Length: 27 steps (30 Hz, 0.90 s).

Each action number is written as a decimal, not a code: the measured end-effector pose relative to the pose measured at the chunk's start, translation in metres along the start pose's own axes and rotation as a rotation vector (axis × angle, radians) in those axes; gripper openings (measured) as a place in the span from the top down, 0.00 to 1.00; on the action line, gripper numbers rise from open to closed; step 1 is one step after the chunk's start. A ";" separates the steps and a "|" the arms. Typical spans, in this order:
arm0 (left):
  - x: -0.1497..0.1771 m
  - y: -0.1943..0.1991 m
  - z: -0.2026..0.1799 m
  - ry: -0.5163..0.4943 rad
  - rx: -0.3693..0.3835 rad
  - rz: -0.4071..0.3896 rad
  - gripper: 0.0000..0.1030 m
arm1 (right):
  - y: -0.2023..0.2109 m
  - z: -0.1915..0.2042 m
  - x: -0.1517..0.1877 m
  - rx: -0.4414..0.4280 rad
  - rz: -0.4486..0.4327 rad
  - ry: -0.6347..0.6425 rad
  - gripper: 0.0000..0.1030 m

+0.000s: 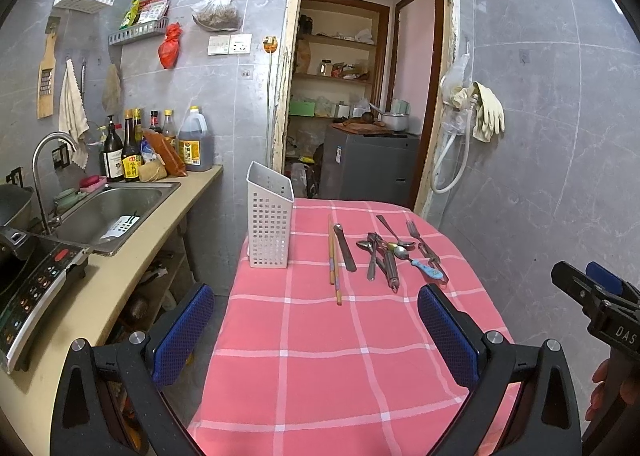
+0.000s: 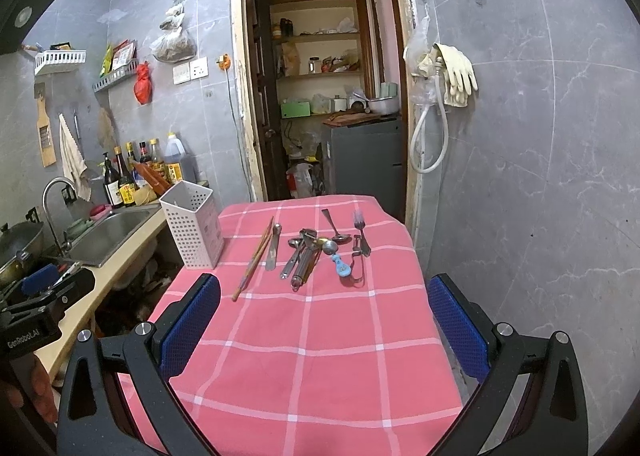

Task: Organize utensils

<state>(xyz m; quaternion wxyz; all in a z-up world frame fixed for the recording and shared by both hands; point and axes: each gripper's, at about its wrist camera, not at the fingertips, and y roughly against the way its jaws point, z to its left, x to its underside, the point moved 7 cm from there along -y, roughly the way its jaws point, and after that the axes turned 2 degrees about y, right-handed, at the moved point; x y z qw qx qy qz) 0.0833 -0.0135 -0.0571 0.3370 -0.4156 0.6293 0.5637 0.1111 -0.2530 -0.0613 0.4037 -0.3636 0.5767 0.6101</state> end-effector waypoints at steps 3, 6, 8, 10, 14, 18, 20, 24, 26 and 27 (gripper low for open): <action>-0.008 -0.001 0.000 -0.005 0.006 -0.008 0.00 | -0.002 0.002 -0.006 0.002 -0.010 0.008 0.01; -0.013 -0.003 -0.002 -0.010 0.009 -0.016 0.00 | -0.004 0.002 -0.011 0.000 -0.017 0.009 0.01; -0.016 -0.006 -0.003 -0.013 0.011 -0.017 0.00 | -0.005 0.003 -0.014 0.001 -0.018 0.008 0.01; -0.019 -0.010 -0.003 -0.017 0.010 -0.020 0.00 | -0.008 0.001 -0.018 0.004 -0.021 0.006 0.01; -0.026 -0.020 -0.003 -0.016 0.009 -0.021 0.00 | -0.018 -0.001 -0.027 0.007 -0.025 0.007 0.01; -0.034 -0.034 -0.005 -0.004 0.013 -0.017 0.00 | -0.032 -0.006 -0.038 0.011 -0.026 0.008 0.01; -0.038 -0.041 -0.006 -0.003 0.015 -0.017 0.00 | -0.041 -0.008 -0.045 0.010 -0.032 0.010 0.01; -0.050 -0.062 -0.011 -0.005 0.013 -0.016 0.00 | -0.062 -0.012 -0.060 0.006 -0.038 0.018 0.01; -0.055 -0.076 -0.016 -0.002 0.013 -0.017 0.00 | -0.074 -0.014 -0.067 0.004 -0.043 0.025 0.01; -0.058 -0.081 -0.017 -0.001 0.011 -0.020 0.00 | -0.081 -0.015 -0.071 0.001 -0.045 0.029 0.01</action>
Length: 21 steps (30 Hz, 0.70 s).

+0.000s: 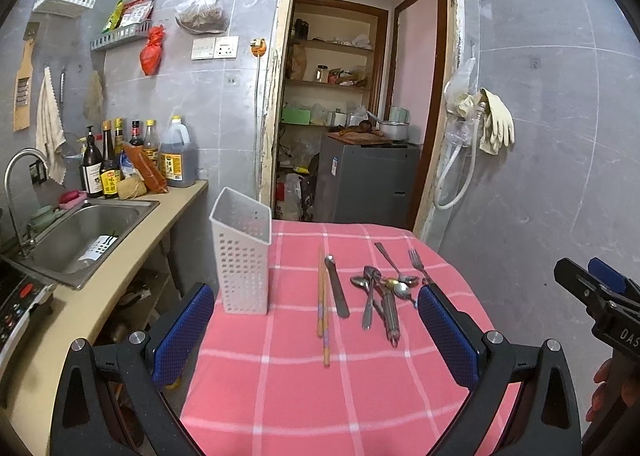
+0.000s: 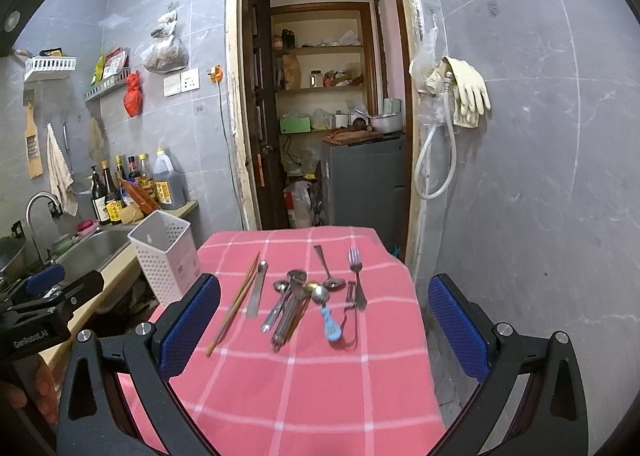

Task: Organize utensils
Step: 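Move the left tool down toward the wooden chopsticks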

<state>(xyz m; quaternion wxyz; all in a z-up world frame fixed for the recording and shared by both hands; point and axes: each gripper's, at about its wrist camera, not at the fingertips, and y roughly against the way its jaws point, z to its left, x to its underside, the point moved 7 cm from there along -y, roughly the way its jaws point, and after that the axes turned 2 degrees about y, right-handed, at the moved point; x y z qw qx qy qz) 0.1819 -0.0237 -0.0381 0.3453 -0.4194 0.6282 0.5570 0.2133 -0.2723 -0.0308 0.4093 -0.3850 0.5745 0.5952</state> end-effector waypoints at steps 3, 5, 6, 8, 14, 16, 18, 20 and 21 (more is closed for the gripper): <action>-0.006 -0.017 -0.004 0.004 -0.008 -0.002 0.00 | -0.019 -0.002 -0.008 -0.010 -0.003 0.007 0.01; -0.008 -0.028 -0.006 0.008 -0.013 -0.003 0.00 | -0.033 -0.003 -0.014 -0.019 -0.004 0.010 0.01; -0.009 -0.032 -0.008 0.009 -0.015 -0.002 0.00 | -0.040 -0.004 -0.016 -0.022 -0.004 0.010 0.01; -0.012 -0.045 -0.010 0.011 -0.022 0.001 0.00 | -0.055 -0.007 -0.019 -0.029 -0.002 0.011 0.01; -0.015 -0.083 -0.020 0.011 -0.030 0.020 0.00 | -0.099 -0.013 -0.025 -0.049 0.011 0.020 0.01; -0.015 -0.096 -0.023 0.005 -0.030 0.027 0.00 | -0.114 -0.015 -0.026 -0.057 0.019 0.029 0.01; -0.014 -0.109 -0.027 -0.001 -0.027 0.038 0.00 | -0.129 -0.017 -0.024 -0.065 0.028 0.040 0.01; -0.010 -0.126 -0.030 -0.008 -0.018 0.062 0.00 | -0.143 -0.020 -0.023 -0.074 0.040 0.045 0.01; -0.007 -0.133 -0.031 -0.010 -0.016 0.074 0.00 | -0.150 -0.021 -0.022 -0.082 0.047 0.045 0.01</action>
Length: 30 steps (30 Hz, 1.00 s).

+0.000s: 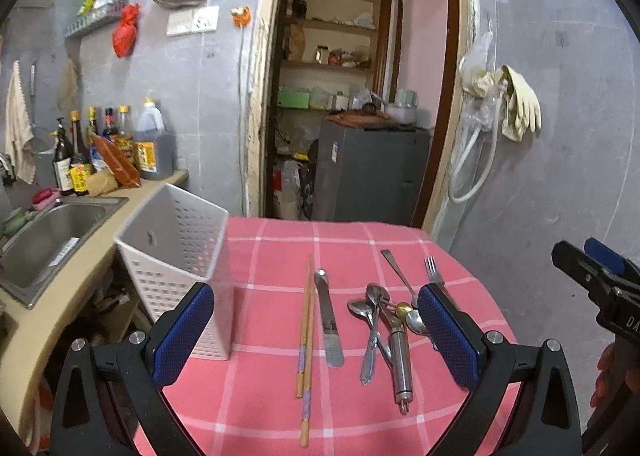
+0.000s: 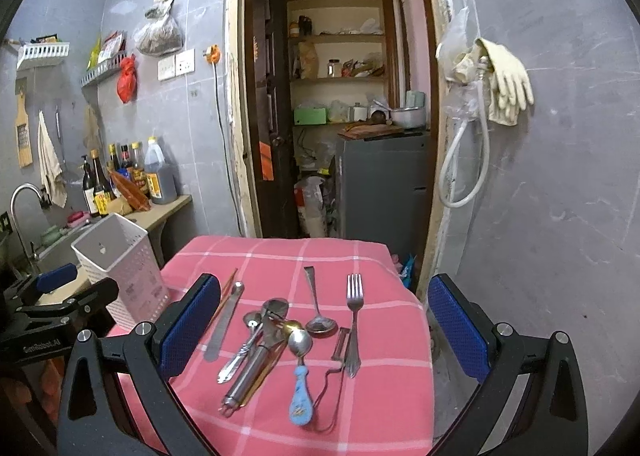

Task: Organize utensils
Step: 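Move the left tool down toward the wooden chopsticks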

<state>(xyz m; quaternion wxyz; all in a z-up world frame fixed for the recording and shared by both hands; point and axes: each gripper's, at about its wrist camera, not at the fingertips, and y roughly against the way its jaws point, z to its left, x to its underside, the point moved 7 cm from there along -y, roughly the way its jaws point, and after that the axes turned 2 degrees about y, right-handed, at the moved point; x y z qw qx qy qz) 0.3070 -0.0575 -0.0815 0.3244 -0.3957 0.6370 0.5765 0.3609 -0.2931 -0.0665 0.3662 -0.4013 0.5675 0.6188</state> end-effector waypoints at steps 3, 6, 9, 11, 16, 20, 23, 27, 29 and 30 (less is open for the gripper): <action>0.006 -0.023 -0.003 -0.007 0.002 0.039 0.01 | -0.021 -0.005 0.005 -0.021 0.024 0.002 0.01; 0.012 -0.043 -0.004 -0.015 0.005 0.071 0.01 | -0.040 -0.009 0.013 -0.041 0.052 0.000 0.01; 0.017 -0.063 -0.008 -0.023 0.007 0.097 0.02 | -0.059 -0.013 0.022 -0.062 0.078 -0.007 0.01; 0.020 -0.075 -0.010 -0.032 0.005 0.111 0.03 | -0.073 -0.013 0.029 -0.091 0.102 -0.012 0.02; 0.028 -0.106 -0.007 -0.029 -0.005 0.157 0.12 | -0.107 -0.008 0.051 -0.160 0.175 -0.015 0.24; 0.036 -0.131 -0.001 -0.007 -0.026 0.203 0.21 | -0.131 0.000 0.070 -0.211 0.235 -0.027 0.42; 0.043 -0.147 0.004 0.019 -0.035 0.249 0.28 | -0.144 0.007 0.084 -0.250 0.280 -0.042 0.57; 0.053 -0.166 0.011 0.043 -0.041 0.304 0.38 | -0.158 0.017 0.101 -0.288 0.331 -0.050 0.69; 0.059 -0.173 0.013 0.049 -0.042 0.328 0.42 | -0.164 0.022 0.110 -0.305 0.359 -0.051 0.70; 0.062 -0.177 0.013 0.052 -0.041 0.341 0.44 | -0.166 0.024 0.114 -0.309 0.371 -0.050 0.73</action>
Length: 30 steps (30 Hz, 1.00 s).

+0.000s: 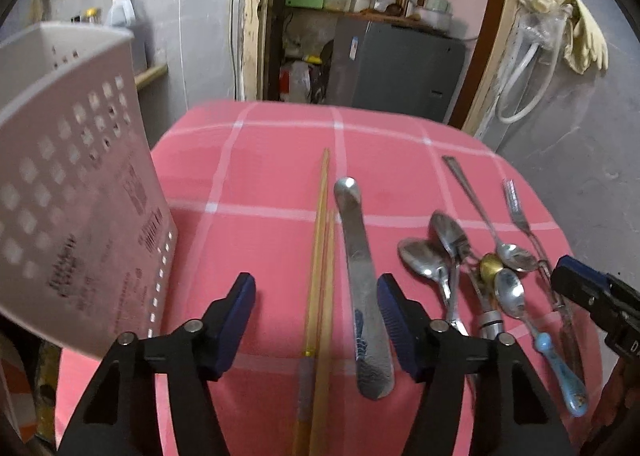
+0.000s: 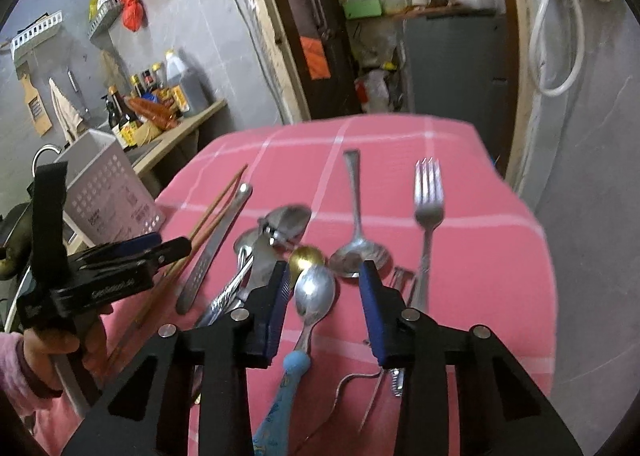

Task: Organize utensils
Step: 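Move the left tool down toward the wooden chopsticks, then close the left tool on the wooden chopsticks and lift them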

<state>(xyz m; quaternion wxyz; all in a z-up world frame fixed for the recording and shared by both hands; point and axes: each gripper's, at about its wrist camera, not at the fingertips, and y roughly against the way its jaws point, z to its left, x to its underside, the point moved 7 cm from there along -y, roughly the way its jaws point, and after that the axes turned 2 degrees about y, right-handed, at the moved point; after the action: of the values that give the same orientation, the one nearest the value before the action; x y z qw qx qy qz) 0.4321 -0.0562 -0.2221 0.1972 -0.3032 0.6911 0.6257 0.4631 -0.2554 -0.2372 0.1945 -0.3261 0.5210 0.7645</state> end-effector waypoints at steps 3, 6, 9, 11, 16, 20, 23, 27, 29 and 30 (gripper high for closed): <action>0.002 -0.007 0.003 0.010 0.008 0.036 0.52 | -0.011 0.002 0.006 -0.015 0.034 -0.008 0.76; 0.001 -0.015 0.003 0.012 0.015 0.066 0.57 | -0.021 0.004 0.009 -0.031 0.061 -0.018 0.76; -0.003 -0.019 0.003 -0.011 0.011 0.078 0.59 | -0.030 0.004 0.011 -0.044 0.100 -0.026 0.76; -0.005 -0.022 0.001 -0.032 0.008 0.092 0.60 | -0.035 0.002 0.012 -0.048 0.123 -0.023 0.76; -0.013 -0.028 -0.002 -0.051 0.012 0.132 0.60 | -0.048 0.007 0.010 -0.070 0.192 0.051 0.76; -0.019 -0.033 -0.008 -0.074 0.028 0.177 0.74 | -0.054 0.015 0.005 -0.111 0.241 0.098 0.76; -0.022 -0.036 -0.016 -0.098 0.069 0.238 0.83 | -0.057 0.017 0.002 -0.138 0.277 0.113 0.76; -0.025 -0.041 -0.022 -0.087 0.134 0.345 0.89 | -0.060 0.017 -0.001 -0.170 0.321 0.110 0.76; -0.025 -0.041 -0.026 -0.092 0.144 0.378 0.90 | -0.062 0.019 -0.002 -0.181 0.342 0.118 0.76; -0.026 -0.041 -0.027 -0.094 0.145 0.388 0.90 | -0.063 0.021 -0.001 -0.183 0.349 0.124 0.76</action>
<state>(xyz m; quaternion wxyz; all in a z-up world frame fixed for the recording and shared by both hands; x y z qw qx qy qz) 0.4821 -0.0793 -0.2320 0.1263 -0.1197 0.7697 0.6142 0.4977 -0.2124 -0.2735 -0.0038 -0.2936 0.5088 0.8092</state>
